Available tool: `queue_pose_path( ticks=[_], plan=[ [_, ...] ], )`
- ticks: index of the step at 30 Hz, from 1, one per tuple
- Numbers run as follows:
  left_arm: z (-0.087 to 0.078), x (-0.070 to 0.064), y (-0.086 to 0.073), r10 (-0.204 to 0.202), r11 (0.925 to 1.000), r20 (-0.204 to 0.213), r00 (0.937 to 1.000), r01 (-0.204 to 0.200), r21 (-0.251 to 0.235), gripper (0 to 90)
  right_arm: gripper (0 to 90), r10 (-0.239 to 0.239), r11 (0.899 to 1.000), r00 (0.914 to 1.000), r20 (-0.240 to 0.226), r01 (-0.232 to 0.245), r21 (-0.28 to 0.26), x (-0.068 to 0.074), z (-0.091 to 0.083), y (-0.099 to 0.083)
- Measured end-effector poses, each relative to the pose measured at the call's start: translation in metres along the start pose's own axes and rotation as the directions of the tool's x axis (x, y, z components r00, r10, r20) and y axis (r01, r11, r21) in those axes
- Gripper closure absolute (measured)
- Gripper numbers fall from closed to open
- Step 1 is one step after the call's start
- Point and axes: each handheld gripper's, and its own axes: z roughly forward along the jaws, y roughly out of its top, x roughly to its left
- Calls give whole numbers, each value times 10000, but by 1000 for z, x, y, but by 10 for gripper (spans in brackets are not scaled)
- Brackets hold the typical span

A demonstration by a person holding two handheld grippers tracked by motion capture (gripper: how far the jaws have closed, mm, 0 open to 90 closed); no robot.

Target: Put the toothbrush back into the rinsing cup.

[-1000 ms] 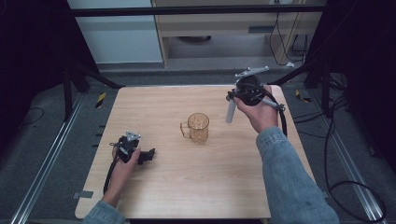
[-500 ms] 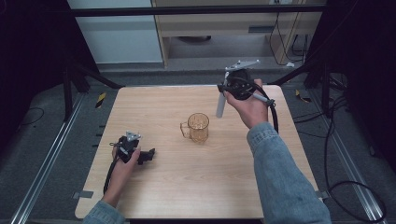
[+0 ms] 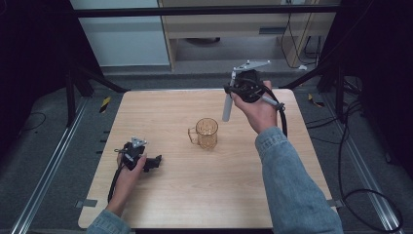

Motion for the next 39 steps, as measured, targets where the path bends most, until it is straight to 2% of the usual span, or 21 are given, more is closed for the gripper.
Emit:
queue_pose_path(
  ticks=[19,39],
  plan=[
    [0,0,0,24,10000,-1,10000,-24,-5,0,768,-157,9993,9997,-190,151,-336,14,4,13],
    [0,0,0,34,10000,5,10000,-34,2,0,769,-281,9991,9984,-490,265,-330,26,11,16]
  ],
)
